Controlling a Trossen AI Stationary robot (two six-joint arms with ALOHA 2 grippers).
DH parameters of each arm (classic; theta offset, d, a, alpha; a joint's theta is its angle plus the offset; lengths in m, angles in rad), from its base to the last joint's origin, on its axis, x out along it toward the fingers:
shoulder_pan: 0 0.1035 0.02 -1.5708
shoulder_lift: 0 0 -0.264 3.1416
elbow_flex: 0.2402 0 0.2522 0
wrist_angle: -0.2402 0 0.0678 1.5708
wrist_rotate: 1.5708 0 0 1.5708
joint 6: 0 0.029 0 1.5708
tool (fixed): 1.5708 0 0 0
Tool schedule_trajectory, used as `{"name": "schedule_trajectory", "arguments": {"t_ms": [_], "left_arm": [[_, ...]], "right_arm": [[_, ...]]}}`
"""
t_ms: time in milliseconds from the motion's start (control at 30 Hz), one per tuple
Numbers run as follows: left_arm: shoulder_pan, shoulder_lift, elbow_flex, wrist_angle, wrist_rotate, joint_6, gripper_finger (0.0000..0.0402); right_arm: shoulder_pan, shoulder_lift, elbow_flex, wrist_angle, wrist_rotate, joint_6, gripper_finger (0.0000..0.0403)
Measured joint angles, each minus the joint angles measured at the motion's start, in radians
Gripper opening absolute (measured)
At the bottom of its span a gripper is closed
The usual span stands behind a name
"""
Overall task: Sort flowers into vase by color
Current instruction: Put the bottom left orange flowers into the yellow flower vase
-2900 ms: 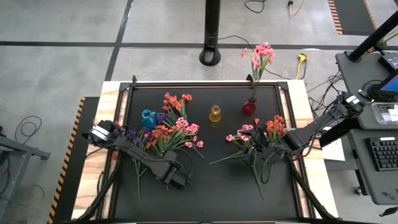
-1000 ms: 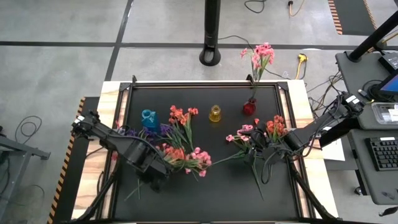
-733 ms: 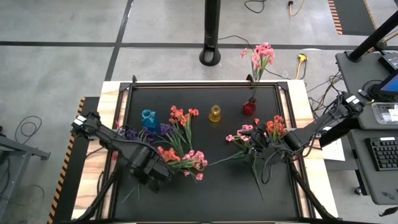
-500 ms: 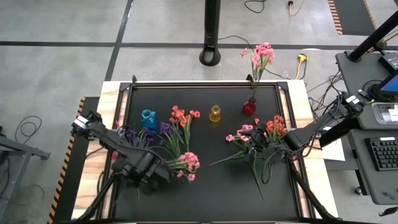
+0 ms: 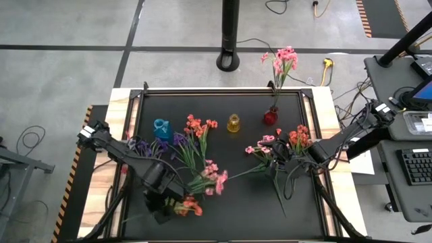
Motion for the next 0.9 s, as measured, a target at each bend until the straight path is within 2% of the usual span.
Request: {"name": "schedule_trajectory", "arguments": {"t_ms": [133,267,367,500,600,667,733,900], "left_arm": [[0.004,0.0,0.152,-0.003,-0.091,0.009,0.0],[0.0,0.0,0.303,-0.056,-0.25,0.002,0.0],[-0.012,0.0,0.399,-0.091,-0.409,0.028,0.0],[-0.036,0.0,0.506,-0.077,-0.736,0.155,0.0],[-0.043,0.001,0.541,-0.008,-0.939,0.311,0.0],[-0.043,0.001,0.531,0.083,-1.015,0.47,0.0],[-0.03,0.003,0.505,0.205,-1.062,0.657,0.0],[0.04,0.005,0.372,0.527,-1.076,1.06,0.0]], "right_arm": [[0.0,0.0,0.0,0.0,-0.002,0.0,0.0233],[0.0,0.0,0.0,0.0,0.001,0.0,0.0233],[0.0,0.0,0.0,0.001,0.001,0.0,0.0233],[0.0,0.0,0.0,0.001,0.001,0.0,0.0233],[0.0,0.0,0.0,0.005,0.002,-0.005,0.0233],[0.0,0.0,0.0,0.017,0.001,-0.008,0.0233],[0.0,0.0,-0.001,0.045,0.001,-0.022,0.0233],[0.0,0.0,-0.007,0.093,-0.019,-0.056,0.0233]]}}
